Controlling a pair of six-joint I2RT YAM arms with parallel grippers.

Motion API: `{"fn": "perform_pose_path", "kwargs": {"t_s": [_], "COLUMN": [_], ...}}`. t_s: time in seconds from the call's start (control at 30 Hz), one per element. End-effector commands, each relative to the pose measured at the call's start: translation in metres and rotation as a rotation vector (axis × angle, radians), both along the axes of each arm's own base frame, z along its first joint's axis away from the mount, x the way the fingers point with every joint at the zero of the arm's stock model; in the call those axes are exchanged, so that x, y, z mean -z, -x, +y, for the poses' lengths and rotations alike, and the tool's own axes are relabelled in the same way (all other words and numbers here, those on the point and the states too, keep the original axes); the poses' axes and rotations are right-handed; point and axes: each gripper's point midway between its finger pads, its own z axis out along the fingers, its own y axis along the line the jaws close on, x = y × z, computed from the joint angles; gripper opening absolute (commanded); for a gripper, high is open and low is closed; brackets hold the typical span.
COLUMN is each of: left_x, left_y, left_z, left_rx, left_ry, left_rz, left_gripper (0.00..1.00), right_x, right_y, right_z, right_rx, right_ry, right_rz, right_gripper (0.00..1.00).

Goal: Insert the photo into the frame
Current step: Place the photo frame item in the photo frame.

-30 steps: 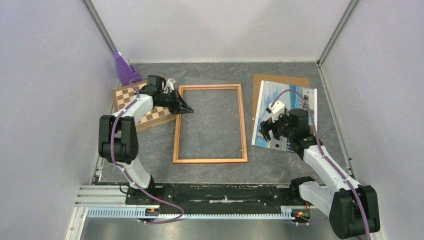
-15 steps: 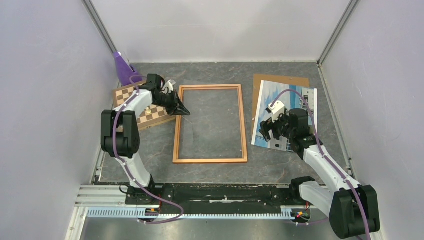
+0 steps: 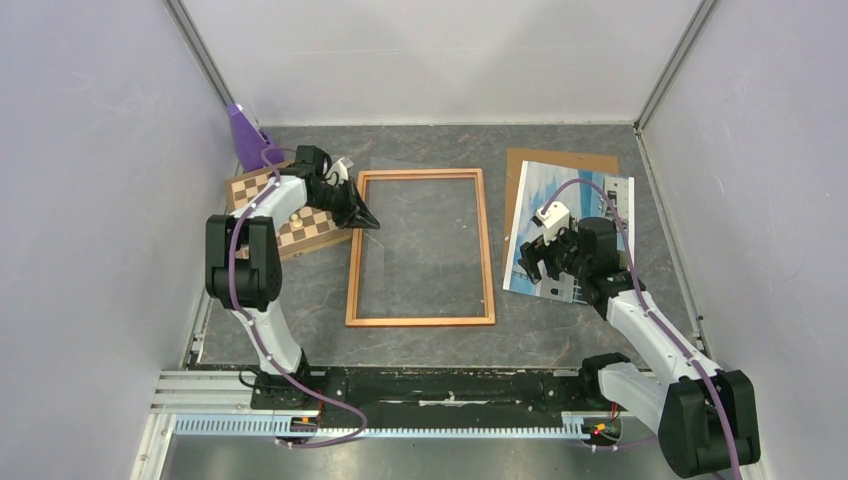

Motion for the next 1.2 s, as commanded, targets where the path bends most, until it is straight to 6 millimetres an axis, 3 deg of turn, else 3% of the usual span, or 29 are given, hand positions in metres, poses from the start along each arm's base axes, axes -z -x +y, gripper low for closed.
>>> {"fn": "perform_pose_path", "kwargs": {"t_s": [0.0, 0.83, 1.17], "left_x": [0.0, 0.008, 0.01], "left_y": [-0.01, -0.011, -0.013], "left_z": [0.008, 0.016, 0.02], "left_rx": [0.017, 0.02, 0.026], "left_ry": [-0.021, -0.025, -0.052], "left_rz": [-0.044, -0.038, -0.049], "left_gripper": [0.02, 0.02, 0.02], "right_x": [-0.008, -0.003, -0.01], "right_y": [-0.004, -0.003, -0.013], "right_z": [0.001, 0.002, 0.019], "right_rx": [-0.01, -0.015, -0.04], "right_ry": [-0.004, -0.004, 0.009], "right_rz": [-0.033, -0.015, -0.04], "right_gripper": [0.84, 0.83, 0.84]}}
